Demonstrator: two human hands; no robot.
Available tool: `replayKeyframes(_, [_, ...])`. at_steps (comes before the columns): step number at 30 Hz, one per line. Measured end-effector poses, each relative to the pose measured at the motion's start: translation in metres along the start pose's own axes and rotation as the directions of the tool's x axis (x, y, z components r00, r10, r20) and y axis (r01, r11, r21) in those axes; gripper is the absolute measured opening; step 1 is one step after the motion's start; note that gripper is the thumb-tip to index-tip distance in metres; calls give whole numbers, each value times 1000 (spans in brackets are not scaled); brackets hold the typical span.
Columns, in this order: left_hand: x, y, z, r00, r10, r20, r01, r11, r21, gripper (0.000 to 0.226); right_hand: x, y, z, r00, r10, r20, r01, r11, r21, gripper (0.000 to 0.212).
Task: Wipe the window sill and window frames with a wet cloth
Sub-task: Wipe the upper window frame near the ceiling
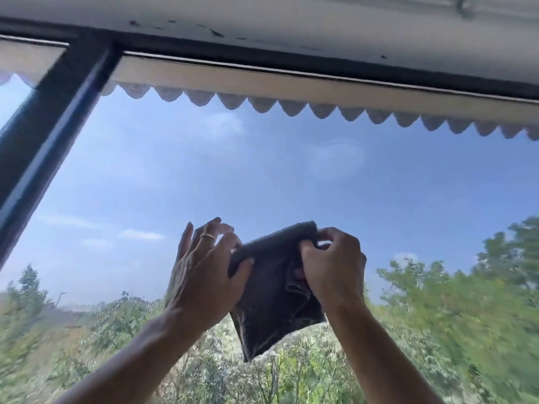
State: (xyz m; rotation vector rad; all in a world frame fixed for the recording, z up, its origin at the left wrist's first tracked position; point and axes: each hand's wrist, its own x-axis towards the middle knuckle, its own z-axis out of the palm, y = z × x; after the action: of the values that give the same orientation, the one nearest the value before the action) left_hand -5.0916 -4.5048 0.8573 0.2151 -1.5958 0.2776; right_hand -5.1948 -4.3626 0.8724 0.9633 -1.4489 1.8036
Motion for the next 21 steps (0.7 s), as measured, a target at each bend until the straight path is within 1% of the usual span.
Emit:
replayKeyframes(1, [24,-9,-4,1000,6,-16,-6,1000,10,23,16,-16,12,1000,4,-12,-3,999,49,10])
replayKeyframes(3, [48,-18,-13,999,27,-40,-26,999,21,23,31,-38,23,1000,-1,-2,1,997,76,3])
replayKeyframes(5, [80,-24,-25,995,58,-85,-55,998,37,23,49,-64,33,999,-32,-22,34,993,114,11])
replayKeyframes(6, [94,-27,-32,994,66,-93,-62,997,48,23,58,-76,38,998,-48,-28,51,990,129,11])
replayKeyframes(8, [120,-32,-44,996,59,-74,-56,998,38,22,75,-100,48,995,-88,-42,93,987,135,8])
replayKeyframes(11, [156,-40,-62,998,58,-18,-59,998,-34,22,103,-132,64,981,-169,-92,177,981,83,13])
replayKeyframes(13, [173,-44,-70,995,95,14,-94,995,-17,34,121,-148,75,965,-208,-163,216,976,35,18])
replayKeyframes(15, [187,-48,-77,991,132,31,-133,991,21,56,137,-160,85,931,-278,-238,280,960,-25,19])
replayKeyframes(17, [200,-52,-85,991,129,34,-131,989,69,72,151,-172,94,896,-356,-264,350,934,-73,19])
replayKeyframes(18, [206,-53,-87,991,130,28,-132,985,111,75,159,-177,97,879,-397,-266,388,918,-87,18])
replayKeyframes(19, [214,-54,-89,990,138,13,-138,977,163,72,168,-183,100,855,-437,-279,433,898,-82,17])
replayKeyframes(21, [231,-57,-93,988,155,4,-151,958,242,59,189,-195,103,813,-485,-322,499,865,-44,15])
